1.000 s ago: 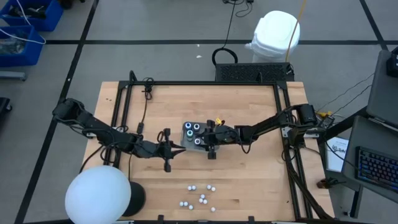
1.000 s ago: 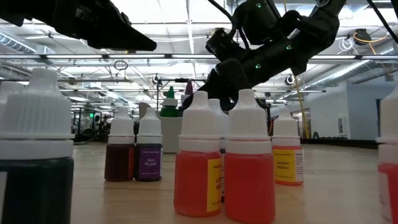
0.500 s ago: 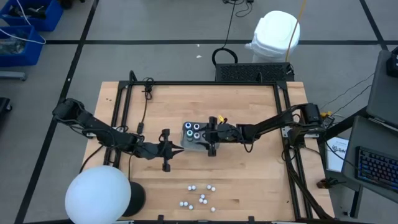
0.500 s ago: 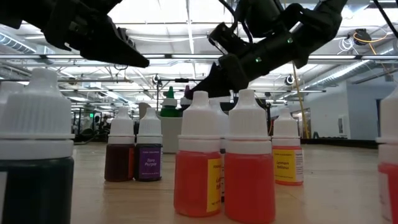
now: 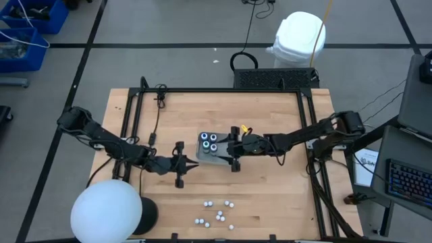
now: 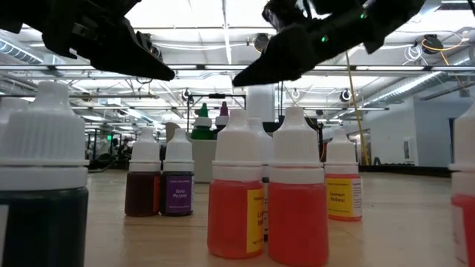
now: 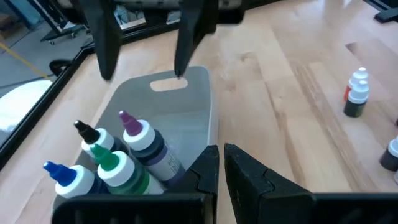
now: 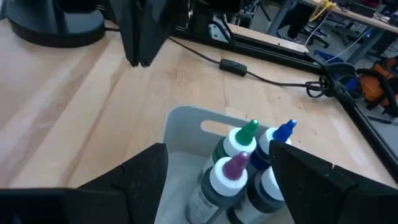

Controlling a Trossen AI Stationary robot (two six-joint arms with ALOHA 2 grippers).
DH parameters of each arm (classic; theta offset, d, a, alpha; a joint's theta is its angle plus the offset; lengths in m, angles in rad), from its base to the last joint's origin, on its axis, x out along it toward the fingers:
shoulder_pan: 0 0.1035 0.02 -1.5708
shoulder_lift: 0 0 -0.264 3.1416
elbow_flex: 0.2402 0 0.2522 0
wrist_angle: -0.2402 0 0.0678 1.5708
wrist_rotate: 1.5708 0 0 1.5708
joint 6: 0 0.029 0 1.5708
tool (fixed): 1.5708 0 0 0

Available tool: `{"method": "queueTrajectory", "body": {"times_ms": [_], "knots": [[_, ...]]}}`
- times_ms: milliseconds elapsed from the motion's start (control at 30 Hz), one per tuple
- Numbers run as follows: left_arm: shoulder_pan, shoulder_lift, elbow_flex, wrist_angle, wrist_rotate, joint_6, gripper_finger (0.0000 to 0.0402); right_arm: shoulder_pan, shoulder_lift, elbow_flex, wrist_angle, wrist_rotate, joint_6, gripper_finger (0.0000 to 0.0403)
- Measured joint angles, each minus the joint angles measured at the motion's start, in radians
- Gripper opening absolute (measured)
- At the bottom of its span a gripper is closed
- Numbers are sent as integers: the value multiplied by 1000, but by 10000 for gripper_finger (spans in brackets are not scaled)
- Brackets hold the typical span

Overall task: Pick & Place food coloring
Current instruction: Put the small red food coloring bottle into the gray bin

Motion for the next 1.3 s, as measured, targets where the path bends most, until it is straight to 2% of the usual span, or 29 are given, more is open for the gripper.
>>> {"method": "queueTrajectory", "body": {"times_ms": [233,333,467,600,667,733,800,867,967,1100,1300], "knots": [[0,0,0,-15,0,-7,35,85,-183,0,-318,174,46,258],[0,0,0,-37,-1,-37,35,139,-268,-5,-464,174,126,239],[3,0,0,-60,-23,-64,35,228,-364,-93,-478,177,143,191],[51,1,0,17,-52,-14,35,270,-417,-261,-262,232,86,128],[83,1,0,24,-13,-15,35,273,-419,-355,-84,233,38,96],[101,1,0,16,31,-19,35,265,-419,-440,92,230,-87,66],[111,1,0,2,60,-9,35,239,-423,-492,205,232,-152,37],[113,1,0,-6,89,14,35,217,-441,-542,269,233,-149,12],[113,1,0,23,105,30,35,186,-462,-587,333,224,-109,7],[105,1,0,55,109,8,35,162,-491,-624,332,223,-105,9],[70,1,0,99,191,-37,35,158,-520,-634,335,221,-35,3]]}}
